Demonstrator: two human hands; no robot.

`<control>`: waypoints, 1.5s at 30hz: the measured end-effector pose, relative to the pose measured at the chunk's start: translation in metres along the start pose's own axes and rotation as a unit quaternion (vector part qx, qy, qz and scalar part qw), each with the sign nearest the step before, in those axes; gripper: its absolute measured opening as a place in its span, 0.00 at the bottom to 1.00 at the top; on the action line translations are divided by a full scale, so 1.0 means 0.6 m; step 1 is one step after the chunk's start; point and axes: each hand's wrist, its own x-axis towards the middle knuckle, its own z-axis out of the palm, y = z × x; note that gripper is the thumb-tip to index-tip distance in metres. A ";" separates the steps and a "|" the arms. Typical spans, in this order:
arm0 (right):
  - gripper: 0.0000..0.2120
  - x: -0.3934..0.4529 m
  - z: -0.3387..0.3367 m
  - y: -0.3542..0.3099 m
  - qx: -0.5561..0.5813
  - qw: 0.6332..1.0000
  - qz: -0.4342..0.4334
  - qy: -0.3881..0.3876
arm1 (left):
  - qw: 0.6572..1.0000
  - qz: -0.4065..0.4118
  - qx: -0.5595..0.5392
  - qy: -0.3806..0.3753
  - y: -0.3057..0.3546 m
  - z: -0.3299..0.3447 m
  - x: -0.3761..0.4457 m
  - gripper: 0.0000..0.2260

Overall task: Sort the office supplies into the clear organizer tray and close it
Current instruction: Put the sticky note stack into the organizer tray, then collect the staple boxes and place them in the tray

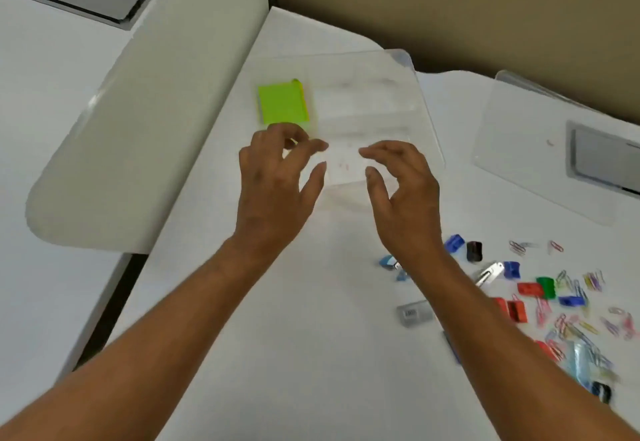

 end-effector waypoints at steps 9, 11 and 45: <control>0.12 -0.328 -0.140 0.066 -0.044 0.982 0.185 -0.009 | 0.957 0.039 -0.127 -0.256 0.185 0.048 -0.263 0.12; 0.12 -0.358 -0.163 0.080 -0.055 0.977 0.208 -0.001 | 0.946 0.053 -0.109 -0.301 0.210 0.057 -0.287 0.14; 0.13 -0.421 -0.298 0.180 0.174 0.950 0.192 -0.174 | 0.706 -0.505 -0.474 -0.147 0.427 0.063 -0.414 0.15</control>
